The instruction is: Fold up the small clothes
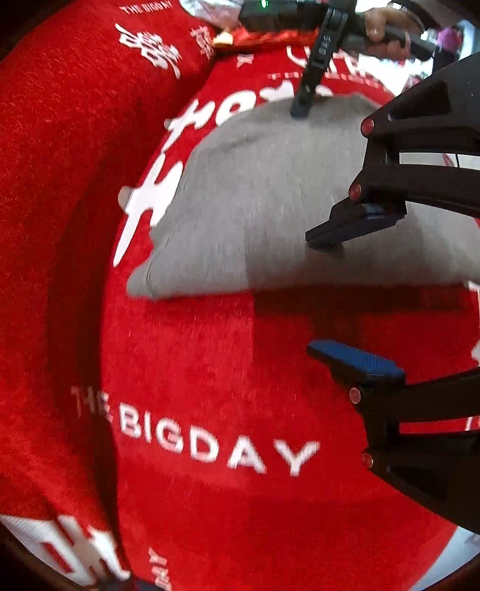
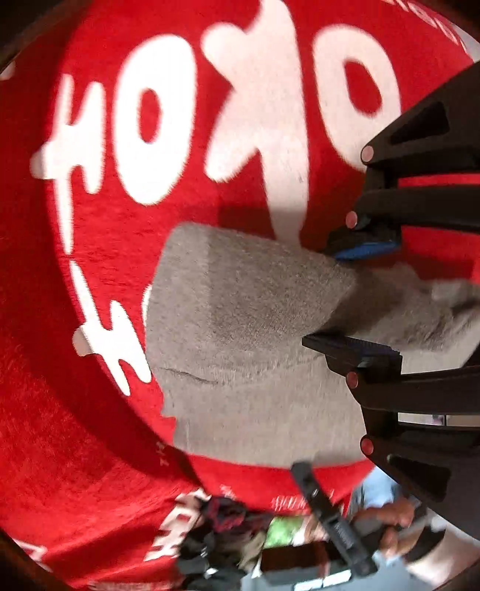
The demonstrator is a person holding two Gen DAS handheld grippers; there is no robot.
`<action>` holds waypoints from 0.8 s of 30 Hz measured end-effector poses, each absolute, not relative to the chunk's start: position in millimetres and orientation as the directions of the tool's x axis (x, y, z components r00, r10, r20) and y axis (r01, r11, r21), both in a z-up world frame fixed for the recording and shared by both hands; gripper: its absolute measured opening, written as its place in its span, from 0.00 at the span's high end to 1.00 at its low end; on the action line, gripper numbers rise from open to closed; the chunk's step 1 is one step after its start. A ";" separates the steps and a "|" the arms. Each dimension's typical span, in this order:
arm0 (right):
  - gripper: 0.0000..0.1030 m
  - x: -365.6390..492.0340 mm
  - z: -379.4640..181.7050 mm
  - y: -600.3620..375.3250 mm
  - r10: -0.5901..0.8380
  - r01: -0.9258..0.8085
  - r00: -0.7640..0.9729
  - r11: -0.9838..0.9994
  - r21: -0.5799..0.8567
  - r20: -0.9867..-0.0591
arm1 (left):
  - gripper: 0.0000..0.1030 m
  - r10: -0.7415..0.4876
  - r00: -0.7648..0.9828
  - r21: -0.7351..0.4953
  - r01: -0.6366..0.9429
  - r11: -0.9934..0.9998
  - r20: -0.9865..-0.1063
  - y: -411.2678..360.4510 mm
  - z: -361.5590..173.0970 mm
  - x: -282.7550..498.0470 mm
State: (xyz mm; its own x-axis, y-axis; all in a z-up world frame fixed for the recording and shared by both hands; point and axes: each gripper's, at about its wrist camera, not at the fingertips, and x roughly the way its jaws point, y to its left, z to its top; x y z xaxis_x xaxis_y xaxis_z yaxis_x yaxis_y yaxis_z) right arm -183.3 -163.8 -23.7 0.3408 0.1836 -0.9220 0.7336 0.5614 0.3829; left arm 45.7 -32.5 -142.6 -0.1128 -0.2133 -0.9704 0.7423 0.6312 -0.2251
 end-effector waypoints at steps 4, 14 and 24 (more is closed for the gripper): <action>0.60 -194.4 -7.7 -172.1 0.041 0.780 0.248 0.585 0.224 -0.968 | 0.47 -0.193 -0.065 -0.174 0.764 0.622 -0.979 -23.9 -126.3 44.8; 0.84 -216.1 30.8 -124.9 0.125 0.736 0.408 0.540 0.407 -0.904 | 0.47 -0.249 -0.166 -0.274 0.818 0.506 -0.954 -34.9 -99.7 -16.8; 1.00 -211.9 -31.9 -91.5 0.163 0.764 0.299 0.550 0.338 -0.940 | 0.46 -0.148 -0.155 -0.210 0.829 0.519 -0.977 -27.0 -141.8 -31.4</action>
State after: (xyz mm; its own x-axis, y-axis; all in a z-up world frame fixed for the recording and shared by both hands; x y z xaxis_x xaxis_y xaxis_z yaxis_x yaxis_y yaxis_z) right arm -211.9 -91.5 -31.9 0.2988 0.1633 -0.9402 0.7636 0.5500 0.3382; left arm -31.4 -27.0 -141.8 -0.1552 -0.1484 -0.9767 0.8287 0.5187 -0.2105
